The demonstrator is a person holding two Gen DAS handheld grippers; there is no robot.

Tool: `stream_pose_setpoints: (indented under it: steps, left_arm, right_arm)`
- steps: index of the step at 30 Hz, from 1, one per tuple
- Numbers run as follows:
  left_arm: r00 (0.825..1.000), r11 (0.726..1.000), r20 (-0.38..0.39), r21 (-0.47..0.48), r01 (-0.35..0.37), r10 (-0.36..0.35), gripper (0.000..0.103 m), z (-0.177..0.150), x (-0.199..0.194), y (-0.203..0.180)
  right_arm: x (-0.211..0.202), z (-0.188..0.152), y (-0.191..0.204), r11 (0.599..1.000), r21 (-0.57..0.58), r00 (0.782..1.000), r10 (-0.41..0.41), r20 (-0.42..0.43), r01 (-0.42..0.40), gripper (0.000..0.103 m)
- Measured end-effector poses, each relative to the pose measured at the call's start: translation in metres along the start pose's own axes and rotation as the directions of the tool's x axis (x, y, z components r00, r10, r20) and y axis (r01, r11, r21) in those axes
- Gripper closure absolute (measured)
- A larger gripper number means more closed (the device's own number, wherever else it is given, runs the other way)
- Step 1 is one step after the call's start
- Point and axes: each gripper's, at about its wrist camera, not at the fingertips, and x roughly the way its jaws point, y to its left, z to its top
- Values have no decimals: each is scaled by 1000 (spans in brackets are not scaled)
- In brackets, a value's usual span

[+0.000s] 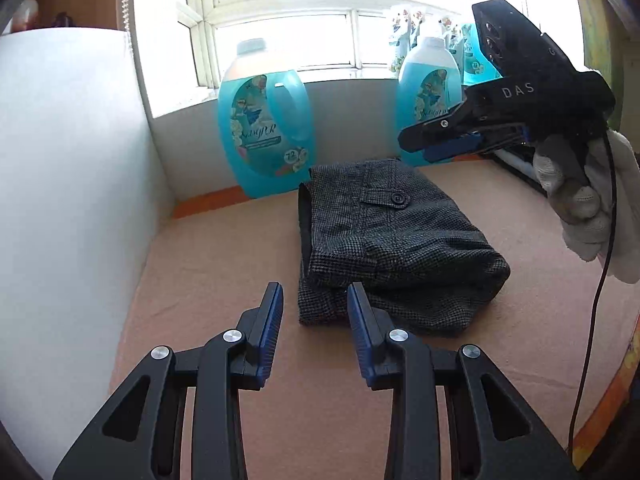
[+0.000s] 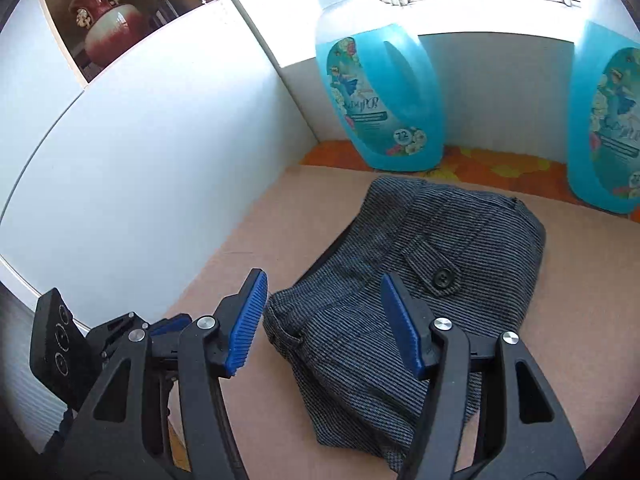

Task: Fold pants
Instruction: 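Move both grippers to opposite sides of the folded grey pants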

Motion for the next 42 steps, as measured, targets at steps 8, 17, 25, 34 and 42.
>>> stream_pose_setpoints:
  steps: [8, 17, 25, 34, 42]
  left_arm:
    - [999, 995, -5, 92, 47, -47, 71, 29, 42, -34]
    - [995, 997, -96, 65, 32, -26, 71, 28, 85, -31]
    - [987, 998, -160, 52, 34, -25, 67, 8, 101, -21]
    - [991, 991, -110, -110, 70, -83, 56, 16, 79, 3]
    - [976, 928, -117, -350, 131, -182, 41, 11, 63, 27]
  right_arm:
    - [-17, -66, -59, 988, 139, 993, -53, -101, 67, 49]
    - [6, -99, -42, 996, 80, 985, -15, -174, 29, 80]
    - [12, -107, -32, 998, -9, 980, -57, -192, 57, 82]
    - [-14, -85, -53, 998, 36, 994, -39, -104, 43, 62]
    - [-19, -39, -105, 985, 161, 998, -64, 5, 62, 36]
